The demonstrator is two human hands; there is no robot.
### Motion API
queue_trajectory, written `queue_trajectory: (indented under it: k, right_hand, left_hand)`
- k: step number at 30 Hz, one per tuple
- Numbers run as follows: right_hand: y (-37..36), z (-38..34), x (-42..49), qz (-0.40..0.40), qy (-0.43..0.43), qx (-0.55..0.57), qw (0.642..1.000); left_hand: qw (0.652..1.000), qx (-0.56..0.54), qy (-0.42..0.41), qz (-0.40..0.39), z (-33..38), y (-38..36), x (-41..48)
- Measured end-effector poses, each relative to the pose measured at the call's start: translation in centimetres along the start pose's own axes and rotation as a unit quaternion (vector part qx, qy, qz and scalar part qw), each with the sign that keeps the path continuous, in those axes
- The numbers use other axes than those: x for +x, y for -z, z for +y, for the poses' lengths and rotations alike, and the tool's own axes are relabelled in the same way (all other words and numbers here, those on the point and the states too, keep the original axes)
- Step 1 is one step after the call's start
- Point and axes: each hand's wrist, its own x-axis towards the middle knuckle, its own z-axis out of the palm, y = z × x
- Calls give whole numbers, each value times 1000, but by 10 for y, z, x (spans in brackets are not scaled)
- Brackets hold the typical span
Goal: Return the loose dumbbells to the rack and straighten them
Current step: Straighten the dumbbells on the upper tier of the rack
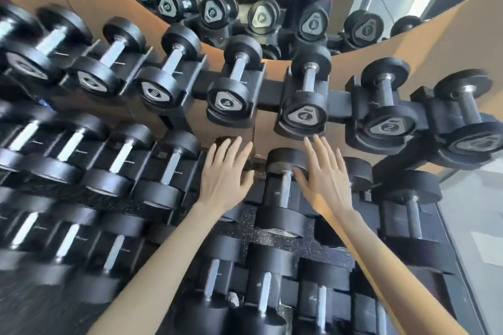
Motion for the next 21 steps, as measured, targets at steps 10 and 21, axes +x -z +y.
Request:
queue_trajectory:
  k: [10,21]
  right_hand:
    - [-2,-35,-26,-28,34,17,999]
    - [-49,-90,42,-25,-8,25,999]
  left_hand:
    - [1000,-9,19,8,-16,20,-47]
    - [998,-48,-26,-12,-120,3,8]
